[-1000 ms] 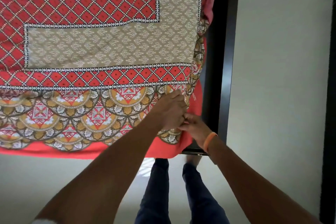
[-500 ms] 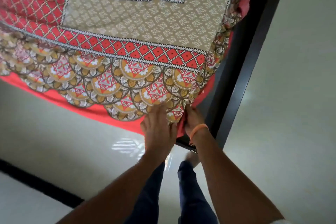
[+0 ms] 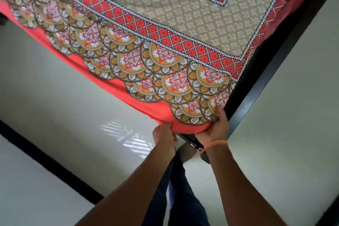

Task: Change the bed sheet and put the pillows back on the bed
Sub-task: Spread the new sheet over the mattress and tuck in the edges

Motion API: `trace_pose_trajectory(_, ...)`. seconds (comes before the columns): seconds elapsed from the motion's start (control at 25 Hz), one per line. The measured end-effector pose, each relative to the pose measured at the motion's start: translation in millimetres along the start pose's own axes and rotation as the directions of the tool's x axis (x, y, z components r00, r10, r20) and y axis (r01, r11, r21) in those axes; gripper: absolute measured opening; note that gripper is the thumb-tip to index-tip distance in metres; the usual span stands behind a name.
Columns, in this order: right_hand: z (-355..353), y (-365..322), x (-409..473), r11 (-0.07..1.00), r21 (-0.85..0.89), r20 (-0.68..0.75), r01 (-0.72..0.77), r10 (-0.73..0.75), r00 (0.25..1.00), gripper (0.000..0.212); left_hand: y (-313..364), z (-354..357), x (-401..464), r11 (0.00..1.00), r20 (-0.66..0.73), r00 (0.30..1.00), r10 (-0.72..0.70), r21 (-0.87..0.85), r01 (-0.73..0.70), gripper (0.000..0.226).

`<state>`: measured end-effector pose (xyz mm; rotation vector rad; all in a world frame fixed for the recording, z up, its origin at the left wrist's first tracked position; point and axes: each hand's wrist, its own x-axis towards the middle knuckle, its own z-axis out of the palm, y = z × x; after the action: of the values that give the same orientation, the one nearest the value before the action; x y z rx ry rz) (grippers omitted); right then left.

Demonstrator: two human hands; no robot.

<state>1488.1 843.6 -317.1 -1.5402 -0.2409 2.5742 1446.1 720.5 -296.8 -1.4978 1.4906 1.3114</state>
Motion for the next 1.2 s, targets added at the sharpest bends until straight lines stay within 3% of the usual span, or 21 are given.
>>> trace_pose_trajectory(0.08,17,4,3,0.987,-0.161,0.006,-0.008,0.009,1.000,0.047,-3,-13,4,1.000,0.031,0.999,0.008,0.014,-0.009,0.008)
trace_pose_trajectory(0.2,14,-2,2,0.975,-0.217,-0.002,-0.036,0.037,0.999,0.048,-5,-20,5,0.996,0.077,0.994,0.075,0.049,-0.079,0.009)
trace_pose_trajectory(0.28,1,-9,-5,0.973,-0.211,0.014,-0.095,0.100,0.995,0.048,-3,-14,7,0.995,0.190,0.976,0.104,-0.013,-0.103,0.045)
trace_pose_trajectory(0.36,-10,-13,-15,0.951,-0.246,0.029,-0.189,0.202,0.979,0.029,-1,-6,5,0.986,0.281,0.953,0.113,-0.148,-0.073,0.074)
trace_pose_trajectory(0.44,-15,-17,-20,0.925,-0.296,-0.023,-0.237,0.242,0.970,0.024,-1,5,3,0.958,0.309,0.947,0.084,-0.285,0.008,0.084)
trace_pose_trajectory(0.52,-11,-27,-22,0.887,-0.317,-0.096,-0.335,0.322,0.942,0.018,-4,11,-6,0.924,0.296,0.954,0.039,-0.374,0.078,0.080)
trace_pose_trajectory(0.6,2,-44,-29,0.767,-0.468,-0.236,-0.439,0.370,0.899,0.013,-7,14,-24,0.922,0.187,0.981,0.049,-0.386,0.028,0.066)
trace_pose_trajectory(0.64,5,-52,-31,0.650,-0.580,-0.335,-0.492,0.360,0.871,0.015,-8,15,-32,0.944,0.071,0.994,0.086,-0.326,-0.058,0.060)
trace_pose_trajectory(0.72,5,-66,-36,0.304,-0.776,-0.471,-0.553,0.305,0.828,0.023,-12,10,-40,0.968,-0.137,0.974,0.183,-0.150,-0.203,0.051)
trace_pose_trajectory(0.76,5,-71,-37,0.235,-0.790,-0.500,-0.566,0.286,0.818,0.024,-15,8,-41,0.964,-0.195,0.954,0.229,-0.089,-0.250,0.047)
trace_pose_trajectory(0.84,9,-78,-27,0.326,-0.767,-0.467,-0.553,0.308,0.829,0.028,-19,9,-43,0.953,-0.192,0.947,0.259,-0.105,-0.282,0.041)
trace_pose_trajectory(0.96,18,-72,5,0.517,-0.709,-0.386,-0.480,0.284,0.877,0.022,-33,11,-41,0.918,0.031,0.967,0.254,-0.324,-0.231,0.034)
trace_pose_trajectory(1.08,16,-43,33,0.536,-0.706,-0.327,-0.463,0.333,0.884,0.033,-51,8,-27,0.897,0.263,0.867,0.422,-0.258,-0.359,0.019)
trace_pose_trajectory(1.12,15,-33,36,0.548,-0.705,-0.292,-0.450,0.353,0.889,0.036,-56,10,-25,0.884,0.297,0.838,0.458,-0.249,-0.395,0.018)
trace_pose_trajectory(1.2,11,-15,38,0.617,-0.670,-0.225,-0.414,0.363,0.904,0.038,-67,19,-23,0.847,0.234,0.830,0.507,-0.315,-0.428,0.019)
